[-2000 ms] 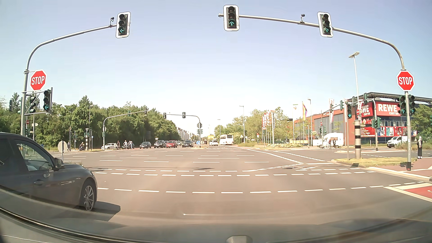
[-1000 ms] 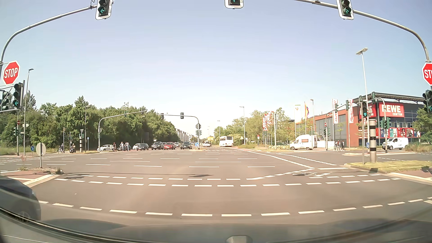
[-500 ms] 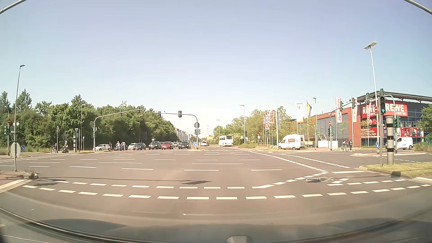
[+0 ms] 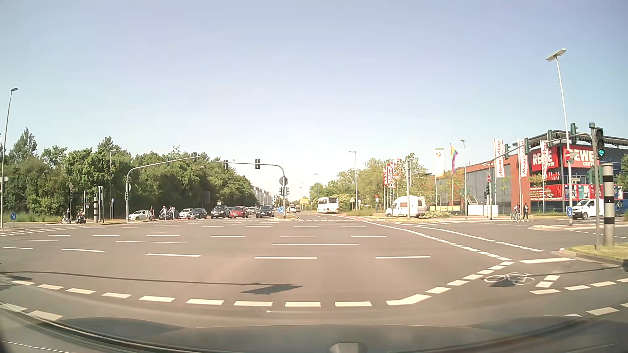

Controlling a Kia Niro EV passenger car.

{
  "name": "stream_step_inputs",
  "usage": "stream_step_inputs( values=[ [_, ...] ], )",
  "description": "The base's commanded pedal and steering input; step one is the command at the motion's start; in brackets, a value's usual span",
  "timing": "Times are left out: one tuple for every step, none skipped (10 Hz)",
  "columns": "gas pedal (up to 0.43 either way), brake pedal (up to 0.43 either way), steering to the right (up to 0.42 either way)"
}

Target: Follow the waypoints while adhering to traffic rules and regulations

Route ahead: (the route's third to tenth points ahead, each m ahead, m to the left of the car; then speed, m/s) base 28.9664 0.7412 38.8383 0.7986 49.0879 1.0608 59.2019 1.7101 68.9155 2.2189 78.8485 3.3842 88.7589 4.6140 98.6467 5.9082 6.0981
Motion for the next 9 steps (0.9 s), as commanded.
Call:
stream_step_inputs(
  values=[
    [0.559,0.000,-0.010],
    [0.559,0.000,-0.010],
    [0.559,0.000,-0.010],
    [0.559,0.000,-0.009],
    [0.559,0.000,-0.009],
    [0.559,0.000,-0.006],
    [0.559,0.000,-0.002],
    [0.591,0.000,-0.001],
    [0.630,0.000,-0.001]
  ],
)
